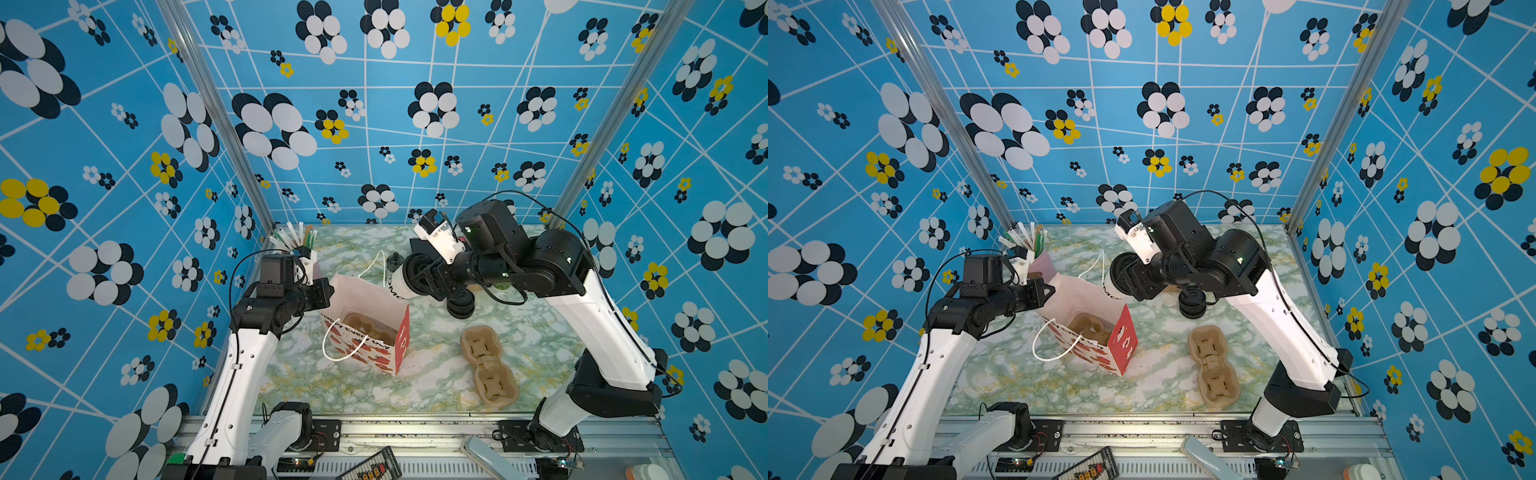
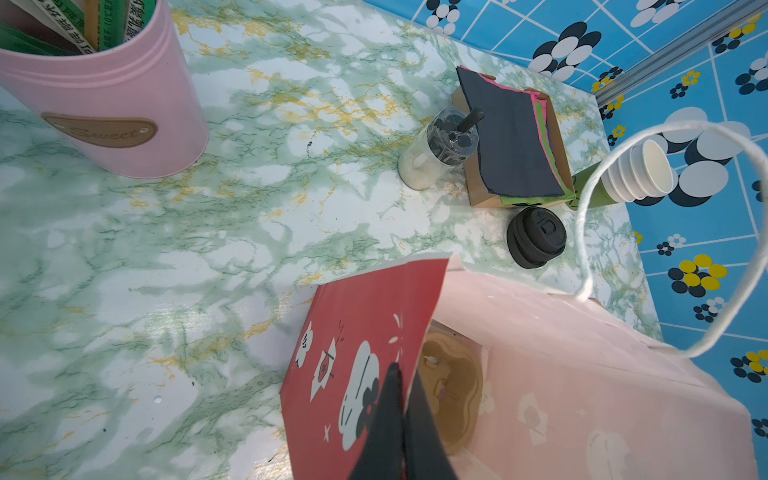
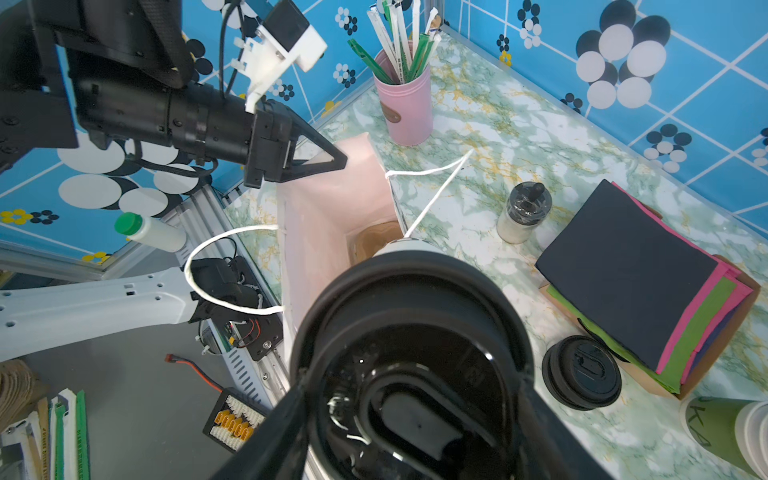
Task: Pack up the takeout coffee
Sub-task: 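Lift the coffee cup and carry it toward the bag opening with the right gripper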
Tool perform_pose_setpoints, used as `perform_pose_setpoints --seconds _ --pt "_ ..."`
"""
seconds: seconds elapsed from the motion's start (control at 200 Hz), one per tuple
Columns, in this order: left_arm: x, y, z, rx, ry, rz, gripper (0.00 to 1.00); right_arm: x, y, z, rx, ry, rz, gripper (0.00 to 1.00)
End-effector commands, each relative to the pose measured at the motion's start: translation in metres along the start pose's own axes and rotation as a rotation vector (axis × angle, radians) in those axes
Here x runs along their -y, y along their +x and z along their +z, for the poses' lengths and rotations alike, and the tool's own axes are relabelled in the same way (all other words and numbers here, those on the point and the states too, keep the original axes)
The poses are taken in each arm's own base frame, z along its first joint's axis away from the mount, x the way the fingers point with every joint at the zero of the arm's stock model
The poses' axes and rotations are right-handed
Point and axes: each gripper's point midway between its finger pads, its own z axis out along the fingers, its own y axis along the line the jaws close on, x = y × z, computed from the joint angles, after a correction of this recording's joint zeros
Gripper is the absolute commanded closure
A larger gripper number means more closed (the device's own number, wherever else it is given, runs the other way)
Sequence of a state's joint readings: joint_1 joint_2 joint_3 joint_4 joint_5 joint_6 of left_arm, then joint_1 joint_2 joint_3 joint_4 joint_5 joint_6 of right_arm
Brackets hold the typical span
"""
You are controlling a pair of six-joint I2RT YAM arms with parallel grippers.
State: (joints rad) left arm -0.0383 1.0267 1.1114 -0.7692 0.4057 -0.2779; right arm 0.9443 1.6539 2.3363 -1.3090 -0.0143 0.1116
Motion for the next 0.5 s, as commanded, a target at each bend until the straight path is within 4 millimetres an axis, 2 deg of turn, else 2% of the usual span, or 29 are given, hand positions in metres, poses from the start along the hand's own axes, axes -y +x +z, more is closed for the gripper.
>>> perform_pose_setpoints --seconds 0.0,0.315,0.495 --pt "0.005 -0.003 0.004 0.006 0.035 -0.008 1.0 -0.015 -0.003 -0.005 0.01 -0.048 -0.009 0.34" --pt "0.008 -0.003 0.002 0.002 0.05 0.001 1.0 -0.046 -0.001 0.029 -0.053 -0.093 -0.071 0.34" --pt "0.009 -0.003 0.002 -0.001 0.051 0.009 1.0 -0.051 0.008 0.052 -0.121 -0.063 -0.114 0.34"
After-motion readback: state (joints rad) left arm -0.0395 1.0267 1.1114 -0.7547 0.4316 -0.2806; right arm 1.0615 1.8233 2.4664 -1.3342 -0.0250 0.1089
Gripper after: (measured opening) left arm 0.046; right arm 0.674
